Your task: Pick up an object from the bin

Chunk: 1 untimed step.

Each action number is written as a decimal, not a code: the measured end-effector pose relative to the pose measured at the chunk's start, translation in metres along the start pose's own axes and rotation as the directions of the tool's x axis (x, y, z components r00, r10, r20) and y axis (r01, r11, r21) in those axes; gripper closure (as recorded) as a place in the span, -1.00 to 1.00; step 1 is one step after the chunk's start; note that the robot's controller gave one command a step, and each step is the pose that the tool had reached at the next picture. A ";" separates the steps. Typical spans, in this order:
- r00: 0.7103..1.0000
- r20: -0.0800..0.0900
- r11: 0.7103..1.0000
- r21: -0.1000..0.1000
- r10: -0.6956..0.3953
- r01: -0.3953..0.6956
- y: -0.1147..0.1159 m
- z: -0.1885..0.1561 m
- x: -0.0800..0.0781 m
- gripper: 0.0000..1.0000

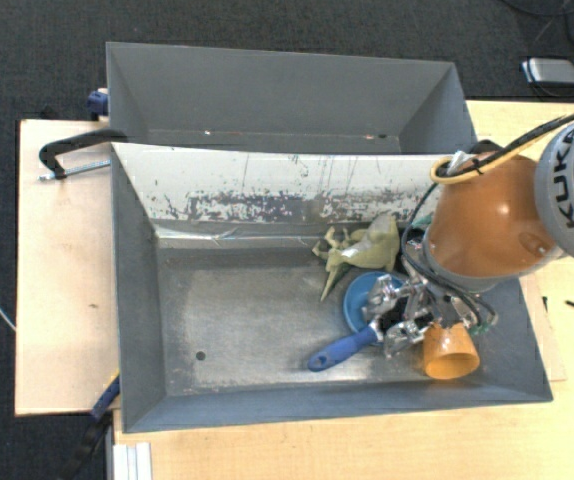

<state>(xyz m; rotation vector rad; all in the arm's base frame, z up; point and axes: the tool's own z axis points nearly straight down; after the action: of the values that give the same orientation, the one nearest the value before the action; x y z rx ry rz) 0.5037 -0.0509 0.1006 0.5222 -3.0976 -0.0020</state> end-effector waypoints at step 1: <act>0.998 0.011 0.998 0.005 -0.066 0.066 0.019 -0.093 -0.002 1.00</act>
Offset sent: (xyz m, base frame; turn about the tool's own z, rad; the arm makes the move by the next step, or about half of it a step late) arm -0.0069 0.0169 0.0885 -0.0670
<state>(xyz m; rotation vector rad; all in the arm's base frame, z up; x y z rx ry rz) 0.4992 -0.0330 0.1935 0.6270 -3.0898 0.0024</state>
